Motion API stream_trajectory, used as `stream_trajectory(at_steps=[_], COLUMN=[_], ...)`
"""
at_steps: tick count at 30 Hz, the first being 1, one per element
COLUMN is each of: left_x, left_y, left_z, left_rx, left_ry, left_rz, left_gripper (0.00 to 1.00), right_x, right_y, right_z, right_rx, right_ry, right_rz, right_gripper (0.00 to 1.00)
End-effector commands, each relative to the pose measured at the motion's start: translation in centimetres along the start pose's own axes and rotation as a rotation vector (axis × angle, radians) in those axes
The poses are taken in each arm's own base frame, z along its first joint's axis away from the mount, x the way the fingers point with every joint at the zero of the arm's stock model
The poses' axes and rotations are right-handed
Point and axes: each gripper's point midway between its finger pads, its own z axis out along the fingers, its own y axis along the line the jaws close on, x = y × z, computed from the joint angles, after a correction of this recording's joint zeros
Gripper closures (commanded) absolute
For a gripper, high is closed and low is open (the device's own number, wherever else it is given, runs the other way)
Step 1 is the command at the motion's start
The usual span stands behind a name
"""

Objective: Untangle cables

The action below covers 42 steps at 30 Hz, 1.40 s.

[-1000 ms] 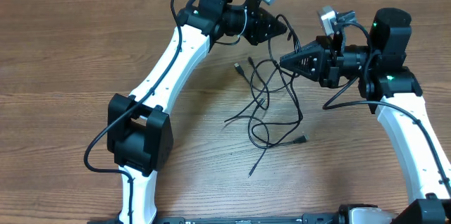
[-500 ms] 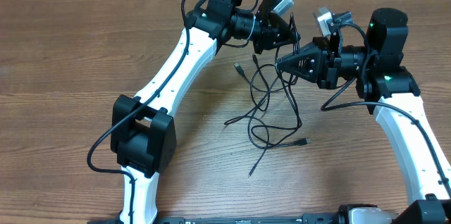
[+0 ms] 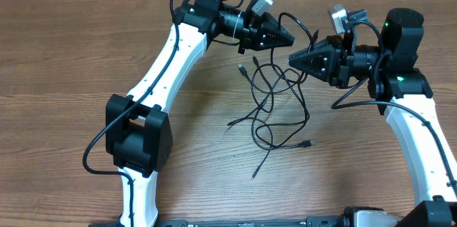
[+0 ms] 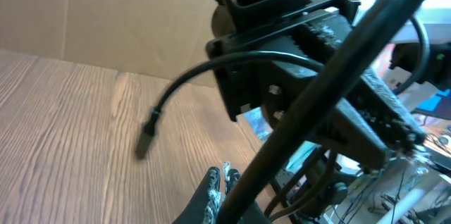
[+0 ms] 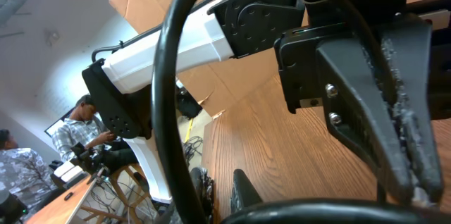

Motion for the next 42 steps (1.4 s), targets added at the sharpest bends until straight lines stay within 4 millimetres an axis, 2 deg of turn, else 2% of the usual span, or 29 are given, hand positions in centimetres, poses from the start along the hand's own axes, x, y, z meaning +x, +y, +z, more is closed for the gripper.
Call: stream_trajectory(at_steps=[1,7,9,10,14,15,17,18,19,20,25,30,36,42], left_x=[-0.2,-0.3,-0.4,-0.6,-0.8,-0.8,-0.9,-1.1,-1.3,-1.7,-4.6,-7.5,-9.6,-10.5], left_y=[-0.8,-0.4,-0.2,0.0,1.8,2.4,3.7,4.0,4.2,4.4,3.7,0.8,-1.9,-3.5], left_z=[0.3,-0.6,-1.0,-1.2,-1.3,-1.4,-1.7,-1.9,-2.3,-3.0,-5.3,-6.3,-7.0,-8.5], left_rx=[0.051,0.033,0.024,0.013,-0.081,-0.114,-0.190,-0.208,-0.218,-0.228,-0.194,-0.103,-0.101,-0.134], left_ry=[-0.014,-0.019,-0.022,-0.021,0.003,0.010,0.017,0.014,0.006,-0.003,-0.058,-0.055,-0.044,-0.058], left_rz=[0.021,-0.030,-0.018,0.009,0.076,0.075,0.039,0.022,0.017,0.023,0.101,0.188,0.190,0.108], left_gripper=[0.96,0.96,0.96,0.96,0.96,0.96,0.96,0.96,0.96,0.96,0.96,0.96,0.96,0.96], right_x=[-0.4,-0.4,-0.4,-0.1,0.8,1.1,1.6,1.9,2.1,2.8,6.1,9.4,12.2,13.1], right_y=[1.5,1.5,1.6,1.9,3.2,3.4,3.0,2.1,1.5,-0.1,-4.1,-7.6,-10.0,-11.3], right_z=[-0.1,-0.1,0.2,0.7,3.0,3.6,4.6,4.8,4.9,4.8,3.6,1.0,-2.8,-5.3], right_rx=[-0.030,-0.030,-0.037,-0.053,-0.120,-0.133,-0.103,-0.051,-0.017,0.077,0.347,0.636,0.932,1.114], right_ry=[0.007,0.007,0.012,0.023,0.069,0.080,0.088,0.086,0.083,0.080,0.119,0.181,0.231,0.219], right_rz=[-0.030,-0.011,-0.006,-0.003,0.002,0.006,0.048,0.097,0.125,0.193,0.369,0.487,0.582,0.638], right_gripper=[0.90,0.90,0.93,0.96,0.94,0.89,0.61,0.48,0.43,0.39,0.25,0.16,0.07,0.07])
